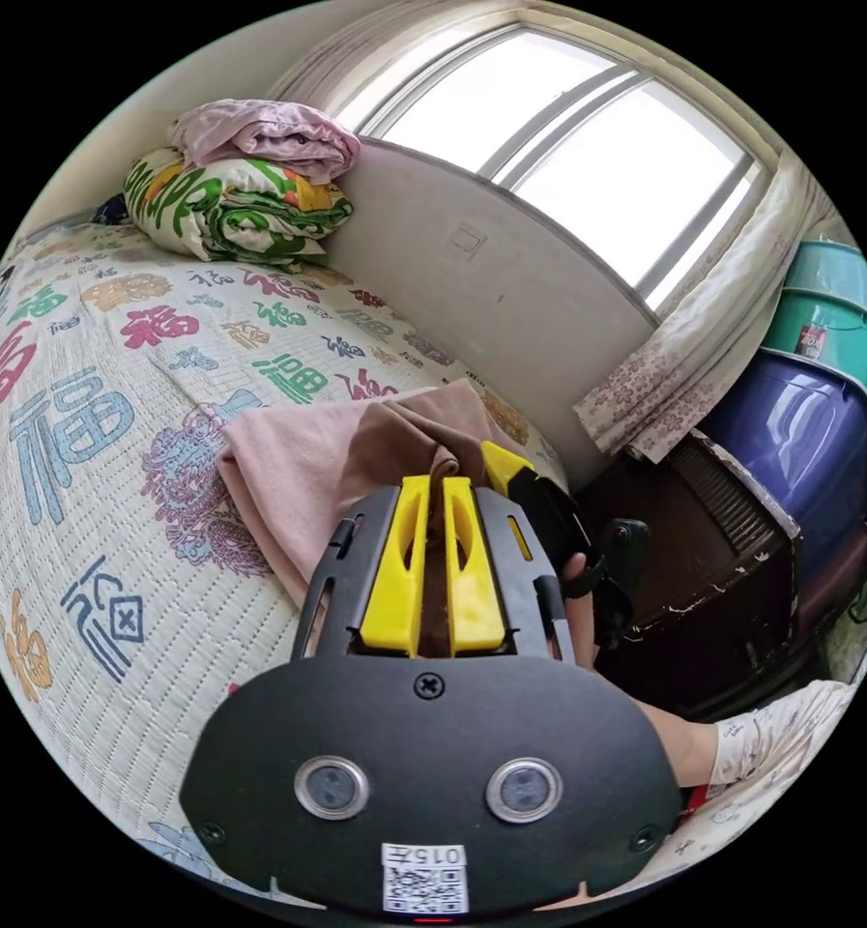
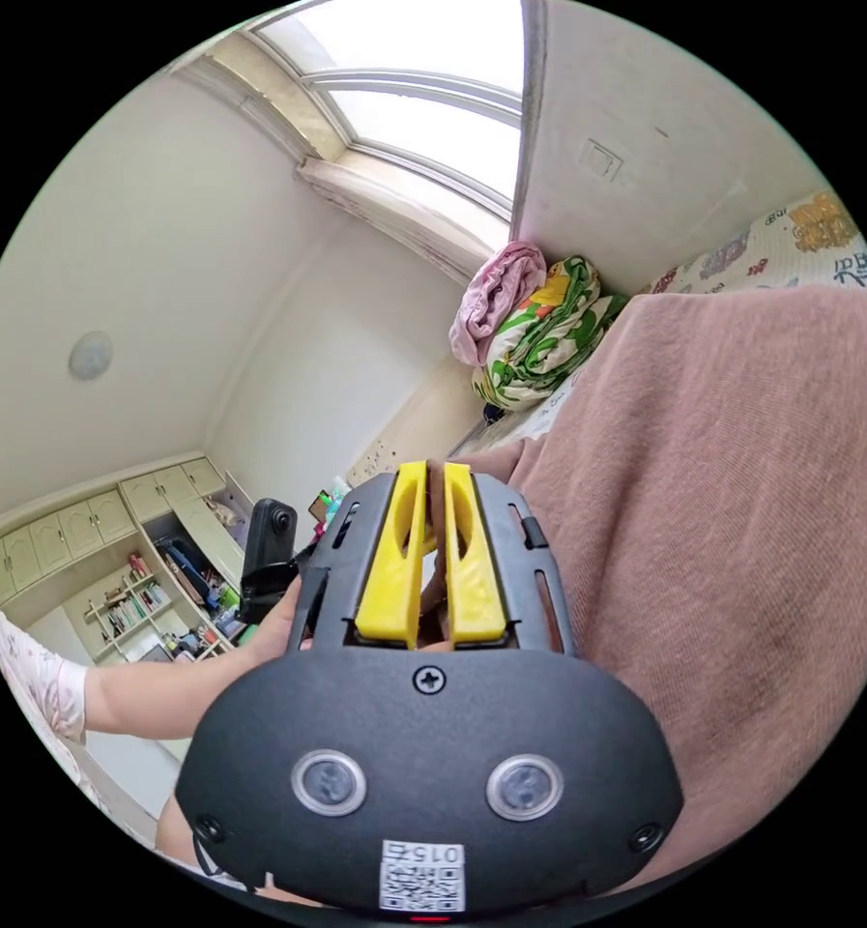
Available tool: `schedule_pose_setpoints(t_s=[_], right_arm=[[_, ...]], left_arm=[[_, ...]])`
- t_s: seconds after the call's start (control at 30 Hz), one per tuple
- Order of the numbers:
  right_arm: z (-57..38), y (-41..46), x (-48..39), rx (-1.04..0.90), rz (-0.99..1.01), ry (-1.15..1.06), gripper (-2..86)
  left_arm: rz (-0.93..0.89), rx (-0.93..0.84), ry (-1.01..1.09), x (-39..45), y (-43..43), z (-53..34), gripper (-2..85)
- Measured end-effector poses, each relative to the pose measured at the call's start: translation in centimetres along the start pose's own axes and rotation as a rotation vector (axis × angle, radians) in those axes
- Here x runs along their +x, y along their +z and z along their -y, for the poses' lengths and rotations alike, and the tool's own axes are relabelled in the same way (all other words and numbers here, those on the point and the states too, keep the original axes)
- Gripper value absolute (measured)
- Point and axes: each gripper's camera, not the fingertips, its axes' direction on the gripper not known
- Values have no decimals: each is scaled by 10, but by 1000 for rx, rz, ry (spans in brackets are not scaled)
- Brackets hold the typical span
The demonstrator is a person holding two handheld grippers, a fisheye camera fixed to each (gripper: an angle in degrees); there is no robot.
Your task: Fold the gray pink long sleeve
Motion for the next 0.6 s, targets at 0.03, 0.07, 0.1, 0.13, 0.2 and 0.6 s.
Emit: schedule_pose_setpoints(t_s=[0.03, 0.07, 0.1, 0.13, 0.2, 0.6], right_arm=[[-8, -1, 2, -4, -22, -8, 25], [-15, -4, 7, -3, -31, -2, 19], [-18, -5, 10, -3, -29, 10, 17], [-22, -7, 19, -12, -29, 49, 13], [-24, -11, 22, -62, -49, 78, 10], [-6, -194, -181, 43, 77, -233, 6]], left_arm=[[2, 11, -20, -1, -6, -7, 8], [19, 32, -29, 2, -15, -16, 7], [33, 45, -30, 4, -20, -20, 7], [67, 71, -34, 8, -33, -29, 7], [103, 98, -66, 11, -55, -42, 6], [15, 292, 19, 116, -334, -203, 8]])
